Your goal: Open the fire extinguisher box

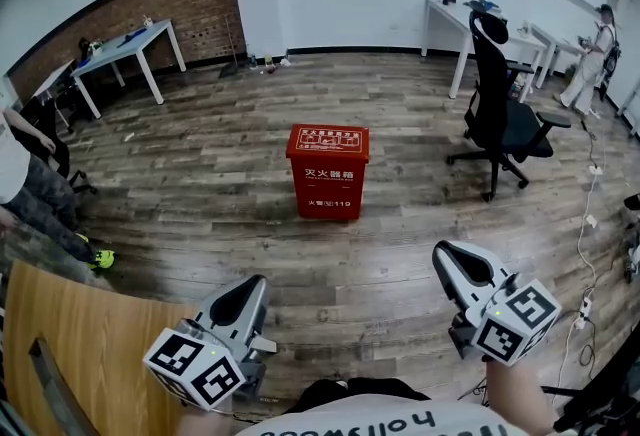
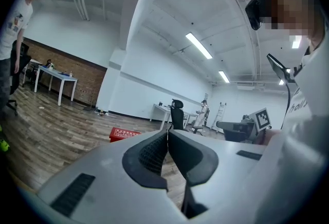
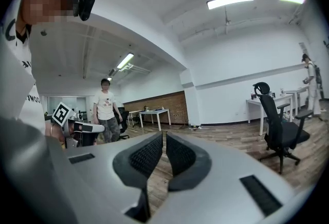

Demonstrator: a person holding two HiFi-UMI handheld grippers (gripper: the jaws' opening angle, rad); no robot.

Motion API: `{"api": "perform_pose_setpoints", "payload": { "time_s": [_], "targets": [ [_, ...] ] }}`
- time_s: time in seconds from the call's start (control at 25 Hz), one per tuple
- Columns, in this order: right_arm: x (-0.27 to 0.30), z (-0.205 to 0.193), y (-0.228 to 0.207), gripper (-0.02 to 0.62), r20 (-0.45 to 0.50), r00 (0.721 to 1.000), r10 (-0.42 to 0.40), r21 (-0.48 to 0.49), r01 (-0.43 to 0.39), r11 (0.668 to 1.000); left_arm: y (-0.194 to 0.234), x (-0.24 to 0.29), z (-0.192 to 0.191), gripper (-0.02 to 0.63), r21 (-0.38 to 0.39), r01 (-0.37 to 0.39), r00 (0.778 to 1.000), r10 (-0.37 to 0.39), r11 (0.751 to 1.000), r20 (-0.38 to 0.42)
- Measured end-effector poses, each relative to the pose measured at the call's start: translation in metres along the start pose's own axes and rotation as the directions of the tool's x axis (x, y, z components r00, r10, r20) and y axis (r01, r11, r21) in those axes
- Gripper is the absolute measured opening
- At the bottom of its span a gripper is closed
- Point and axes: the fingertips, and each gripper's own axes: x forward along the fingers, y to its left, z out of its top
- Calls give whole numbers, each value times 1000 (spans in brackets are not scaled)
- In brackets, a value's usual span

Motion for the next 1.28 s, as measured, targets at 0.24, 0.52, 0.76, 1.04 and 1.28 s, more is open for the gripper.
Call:
{"api": "perform_pose_setpoints", "payload": {
  "time_s": [0.24,0.52,0.76,1.04,1.28],
  "targets": [
    [12,-6,-16,10,-39,999,-33,-2,32,999,17,15,0,9,-13,-8,1000,7,1000,-11],
    [48,-5,-43,11,-51,999,11,2,-11,1000,33,44,-1,9,-40,-49,999,48,998,-14],
    [68,-1,-84,10,-66,998,24,12,-24,1000,37,85,6,10,-38,-67,998,66,997,-14],
    [82,5,-121,10,-67,997,43,19,-41,999,30,121,12,11,-30,-80,997,79,996,-17],
    [96,4,-142,9,-92,993,73,-2,-74,997,33,144,19,10,-31,-109,994,109,994,-3]
  ]
}}
